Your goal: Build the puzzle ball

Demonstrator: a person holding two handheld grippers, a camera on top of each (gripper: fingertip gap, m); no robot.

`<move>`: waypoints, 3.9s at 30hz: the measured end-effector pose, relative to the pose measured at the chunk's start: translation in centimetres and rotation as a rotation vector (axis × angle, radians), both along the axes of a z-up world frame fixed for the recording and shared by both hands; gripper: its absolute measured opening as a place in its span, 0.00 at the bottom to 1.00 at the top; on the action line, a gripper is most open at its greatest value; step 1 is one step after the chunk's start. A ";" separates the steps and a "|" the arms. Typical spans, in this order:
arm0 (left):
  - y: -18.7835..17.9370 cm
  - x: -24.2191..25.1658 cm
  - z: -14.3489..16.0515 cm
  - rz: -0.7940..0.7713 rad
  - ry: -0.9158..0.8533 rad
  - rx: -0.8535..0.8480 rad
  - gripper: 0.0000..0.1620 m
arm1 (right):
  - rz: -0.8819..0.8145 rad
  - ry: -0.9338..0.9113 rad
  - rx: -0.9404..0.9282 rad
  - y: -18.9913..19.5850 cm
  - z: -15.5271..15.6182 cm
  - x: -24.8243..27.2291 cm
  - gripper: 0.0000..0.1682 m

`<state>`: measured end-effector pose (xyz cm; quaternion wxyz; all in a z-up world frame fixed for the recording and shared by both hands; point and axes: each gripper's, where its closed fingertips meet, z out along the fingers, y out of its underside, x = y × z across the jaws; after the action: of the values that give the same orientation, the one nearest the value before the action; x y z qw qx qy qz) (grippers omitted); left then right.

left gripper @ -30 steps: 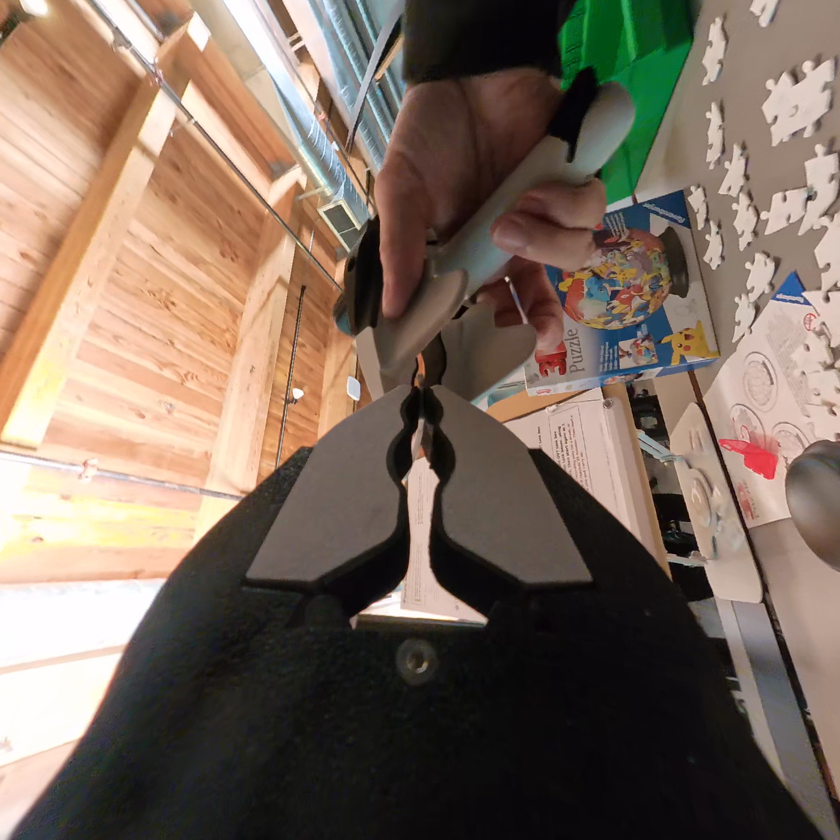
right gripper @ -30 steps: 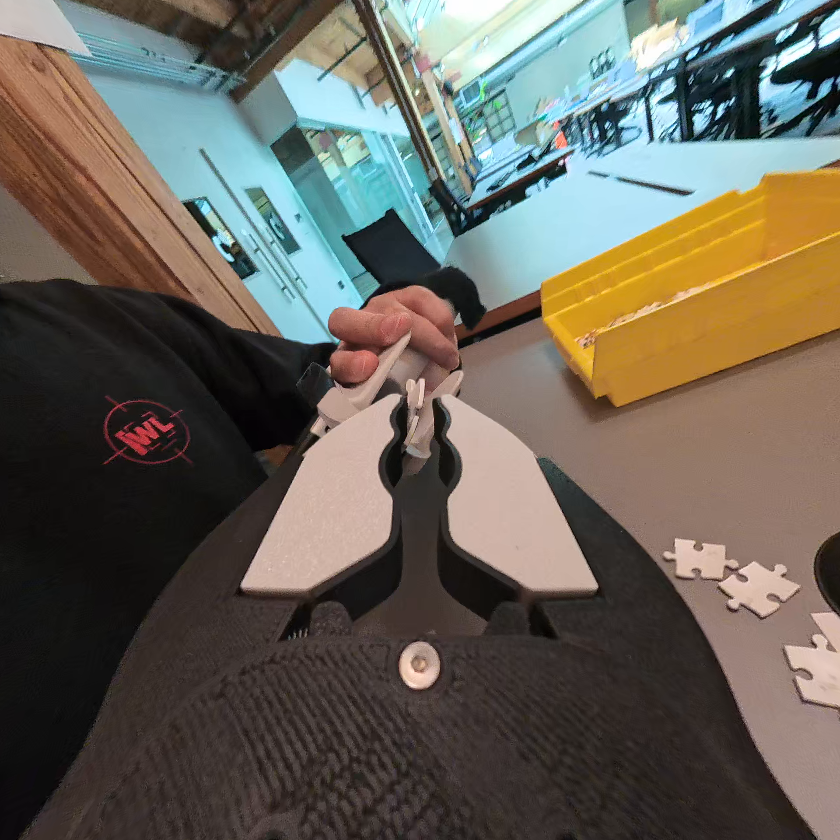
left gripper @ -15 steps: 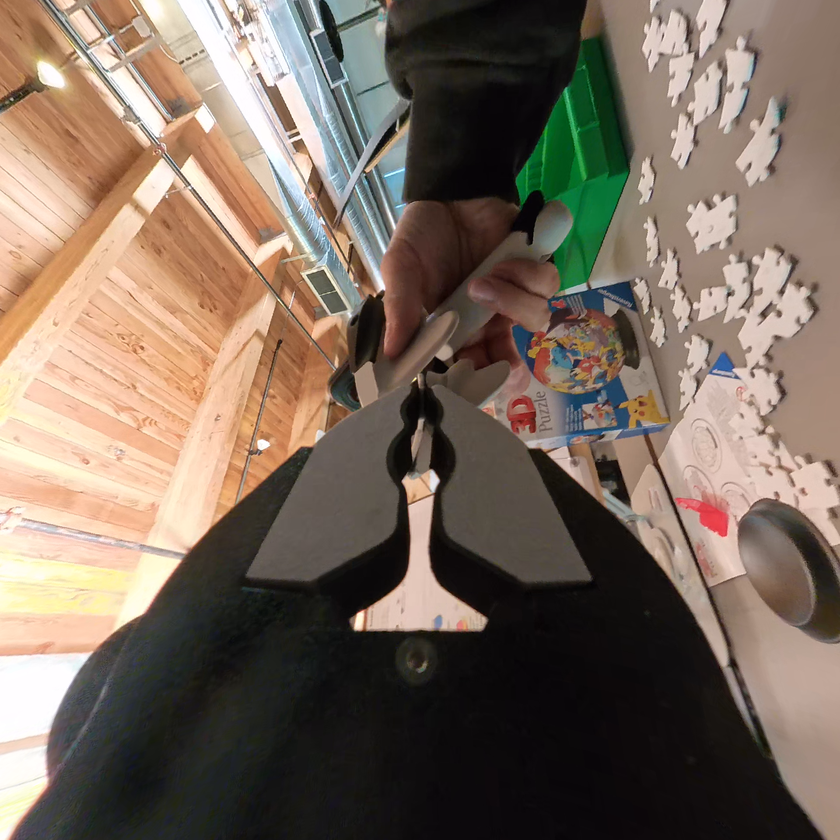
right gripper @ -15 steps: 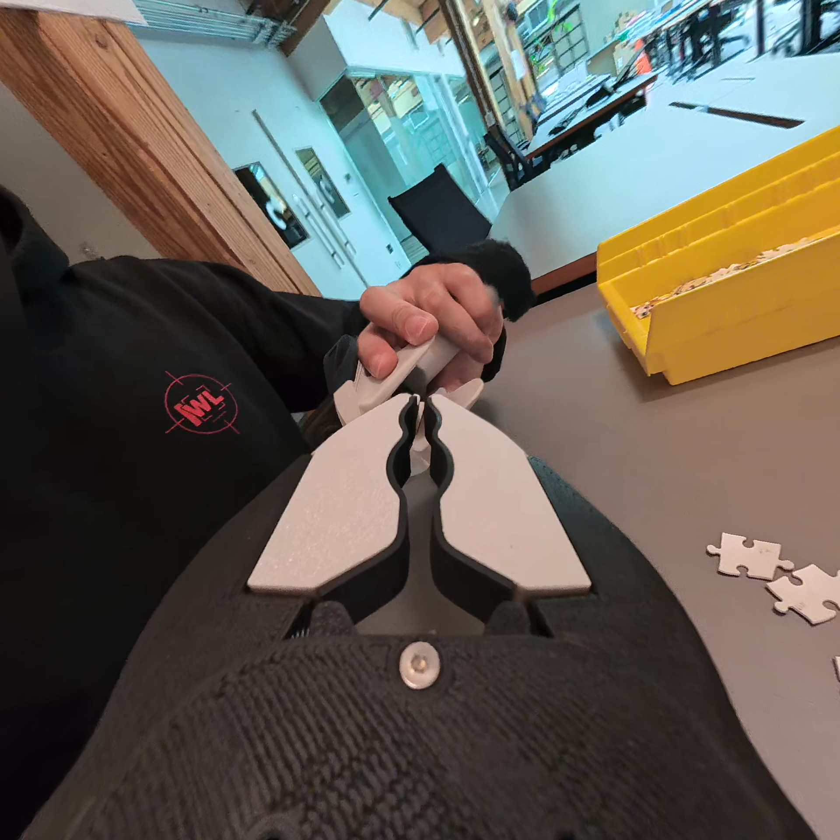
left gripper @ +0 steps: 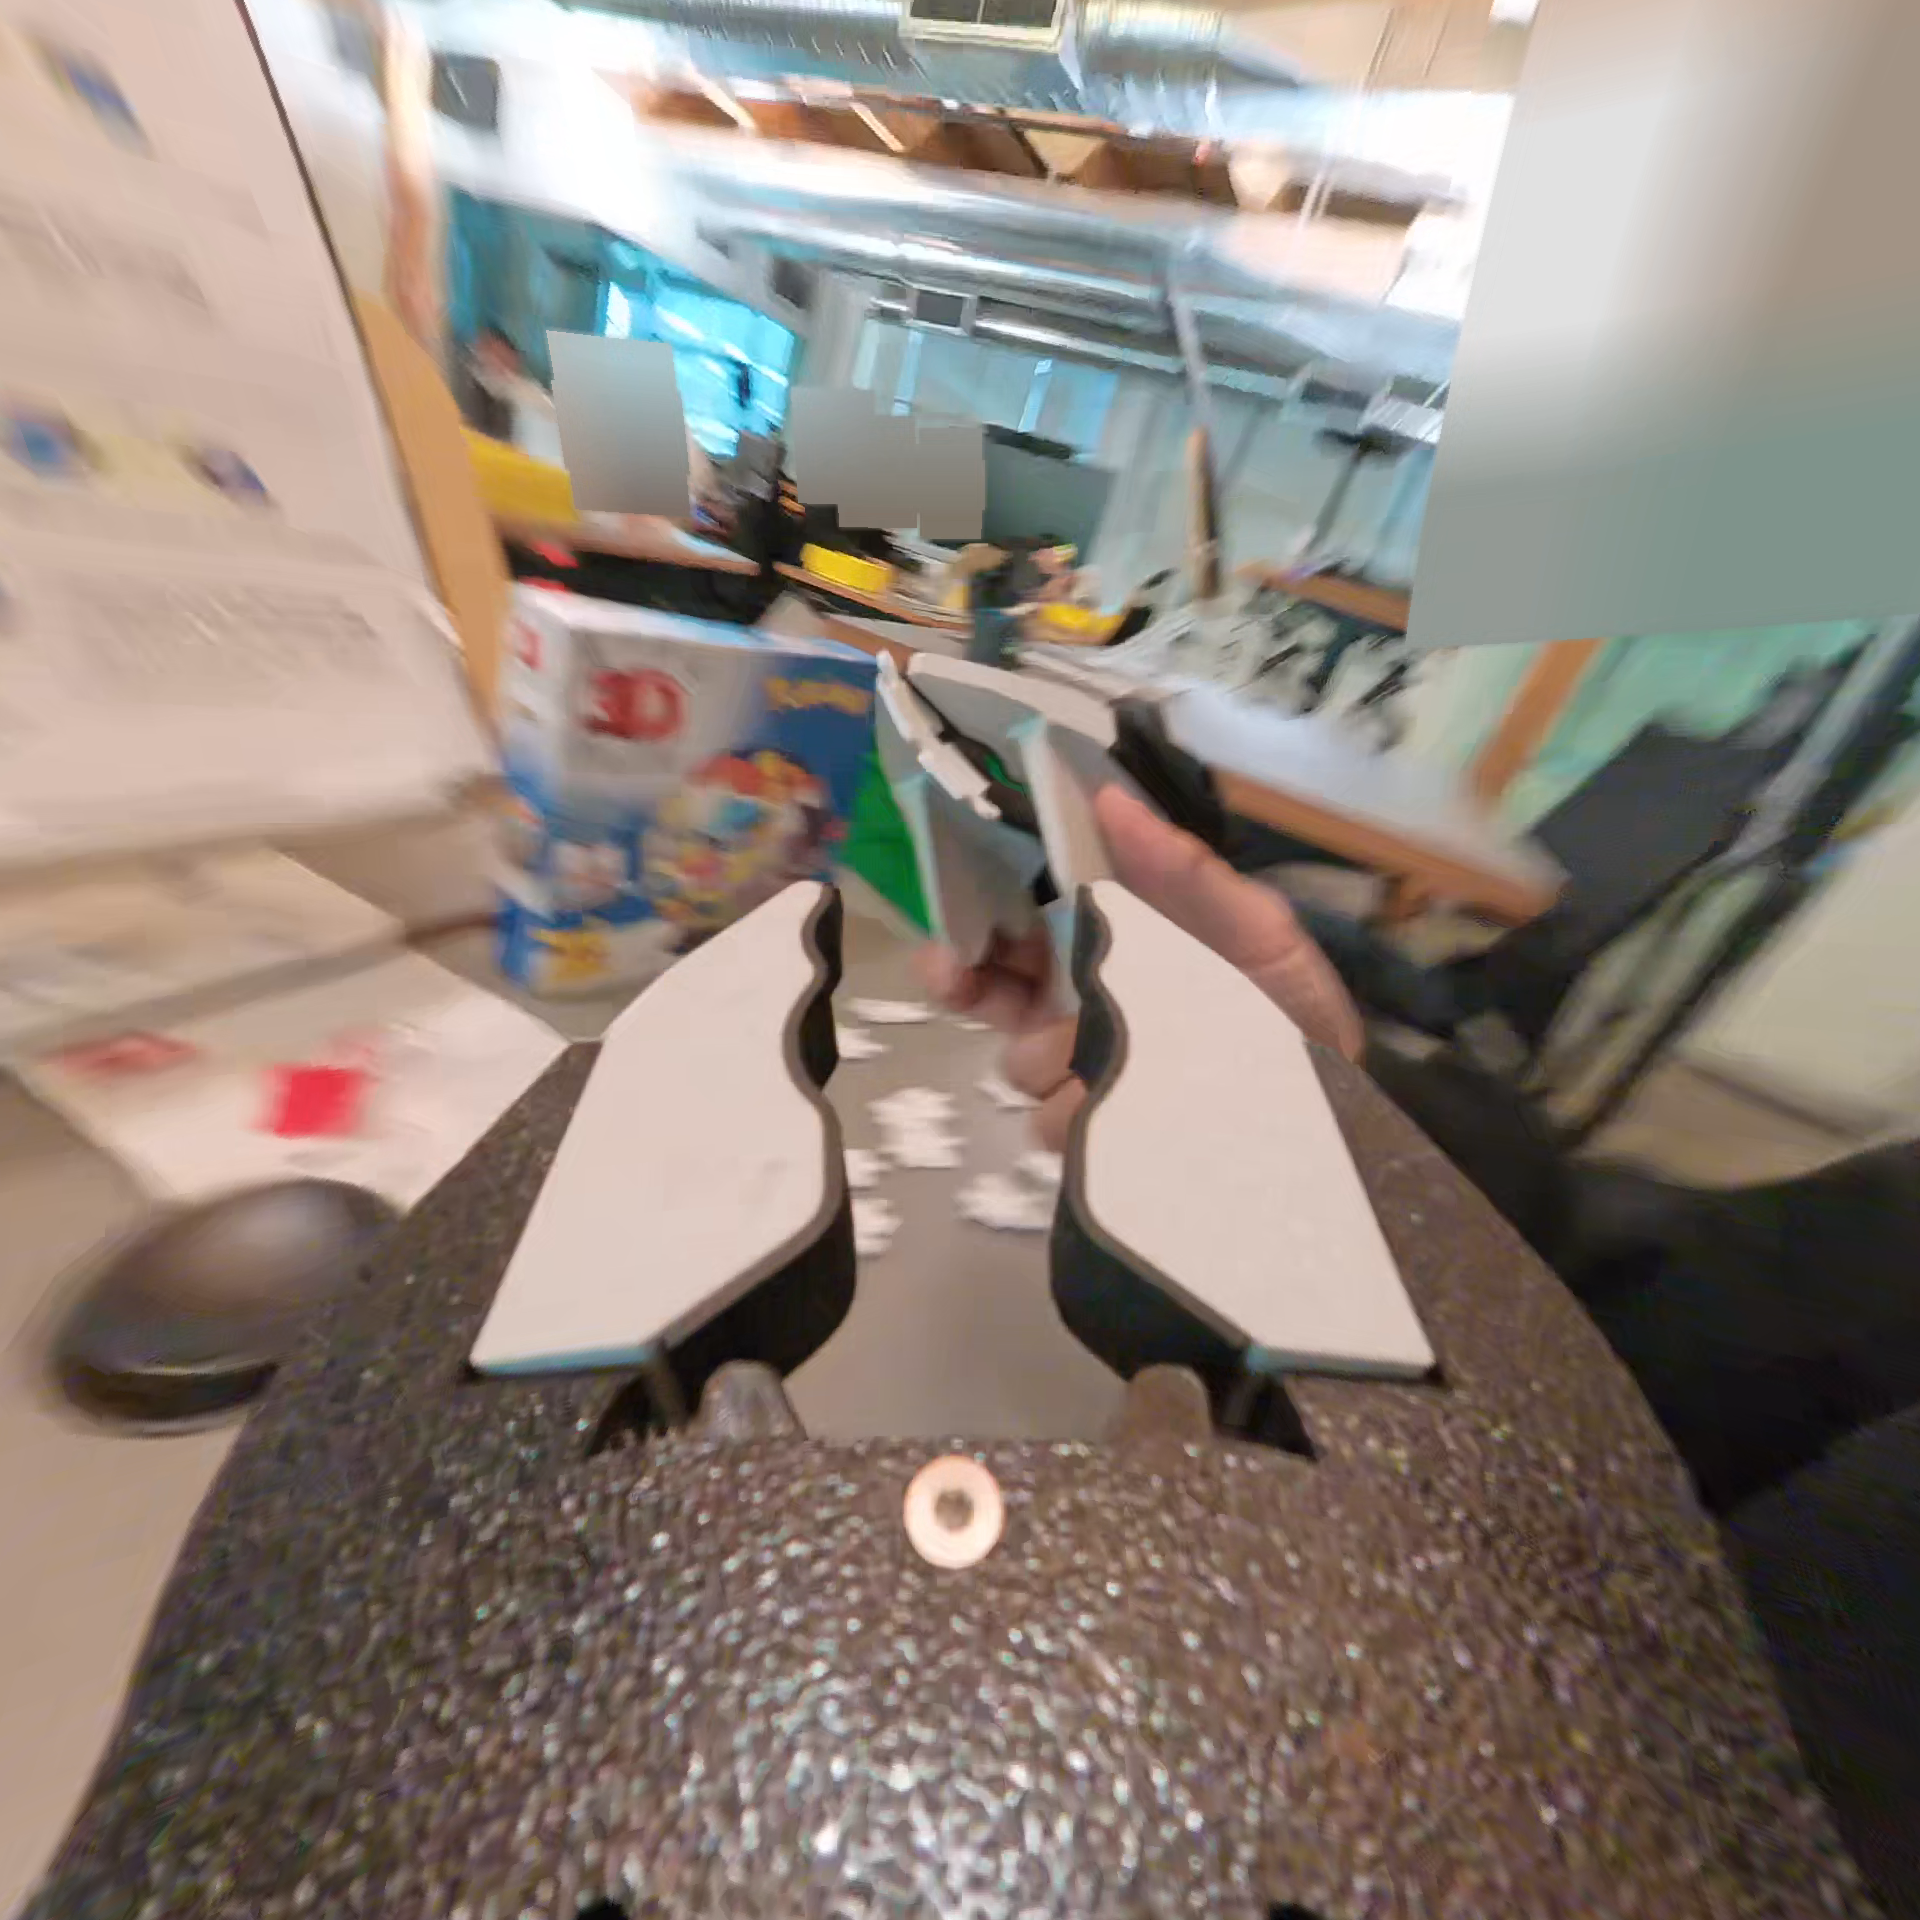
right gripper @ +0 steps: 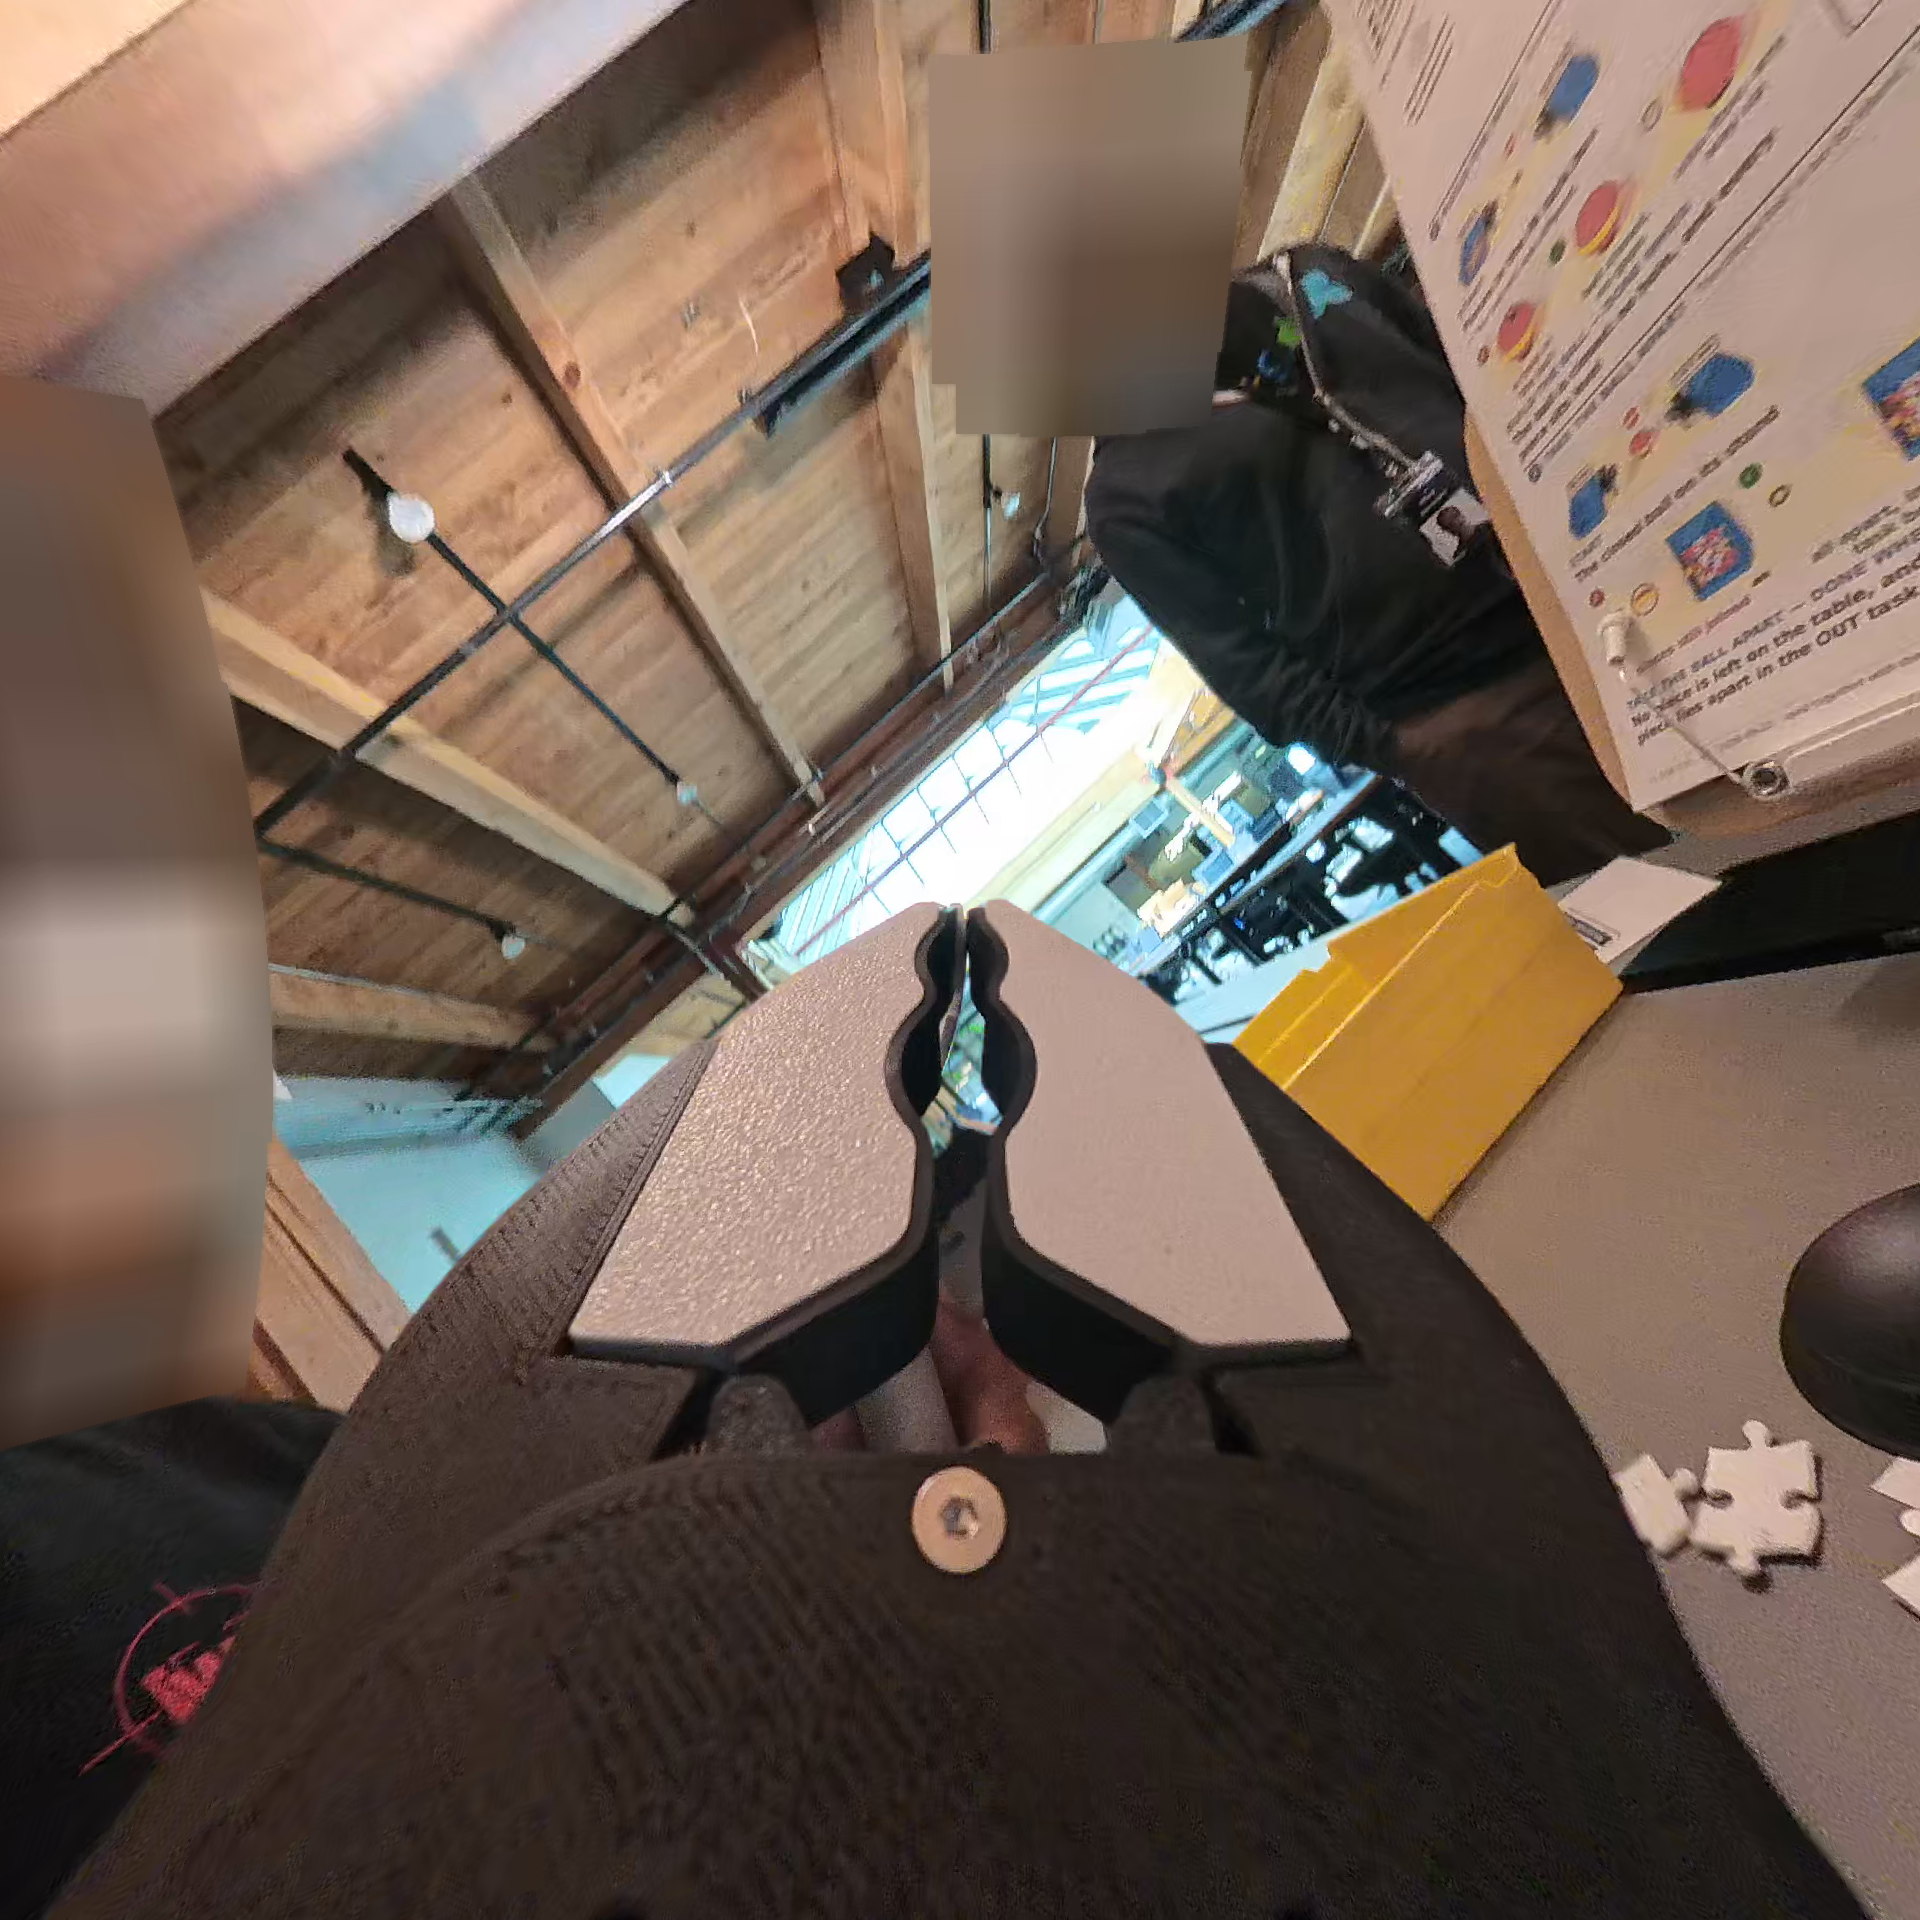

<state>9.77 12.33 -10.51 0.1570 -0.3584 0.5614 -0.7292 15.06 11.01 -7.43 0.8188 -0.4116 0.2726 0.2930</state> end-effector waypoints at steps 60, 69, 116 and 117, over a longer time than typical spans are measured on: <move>-3.1 -1.6 -8.0 -0.160 0.036 0.497 0.19 | 0.641 -0.116 -1.666 -24.8 -20.2 3.9 0.01; -3.1 -2.3 -9.0 -0.186 0.039 0.522 0.17 | 0.467 -0.140 -1.624 -29.4 -18.6 1.5 0.01; 13.4 1.3 -4.6 0.253 0.050 0.420 0.29 | -0.203 -0.662 -1.194 -9.7 -13.0 2.0 0.41; 14.5 1.6 -3.9 0.281 0.051 0.399 0.30 | -0.195 -0.643 -1.165 -8.5 -12.8 2.2 0.42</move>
<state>11.35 26.79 -14.45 0.3102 -0.4133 0.6426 -0.5657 17.29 2.47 -20.25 0.5262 -0.8264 0.1646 -0.1143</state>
